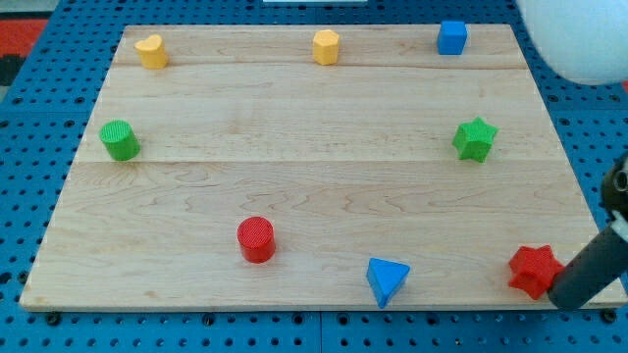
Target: Push the triangle into the red circle
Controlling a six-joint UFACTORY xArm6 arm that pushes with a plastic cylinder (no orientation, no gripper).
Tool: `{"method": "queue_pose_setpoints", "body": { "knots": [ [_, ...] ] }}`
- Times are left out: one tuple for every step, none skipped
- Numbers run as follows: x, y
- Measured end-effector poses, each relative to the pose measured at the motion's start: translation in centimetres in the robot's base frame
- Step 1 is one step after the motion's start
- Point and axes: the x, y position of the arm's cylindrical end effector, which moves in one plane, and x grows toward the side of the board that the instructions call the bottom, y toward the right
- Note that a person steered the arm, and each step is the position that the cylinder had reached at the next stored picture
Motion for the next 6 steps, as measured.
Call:
{"method": "queue_pose_setpoints", "body": {
  "knots": [
    [0.0,-1.3],
    [-0.1,-5.2],
    [-0.1,-11.4],
    [-1.2,-17.1],
    [-3.6,-19.5],
    [-3.6,-26.7]
  ]
}}
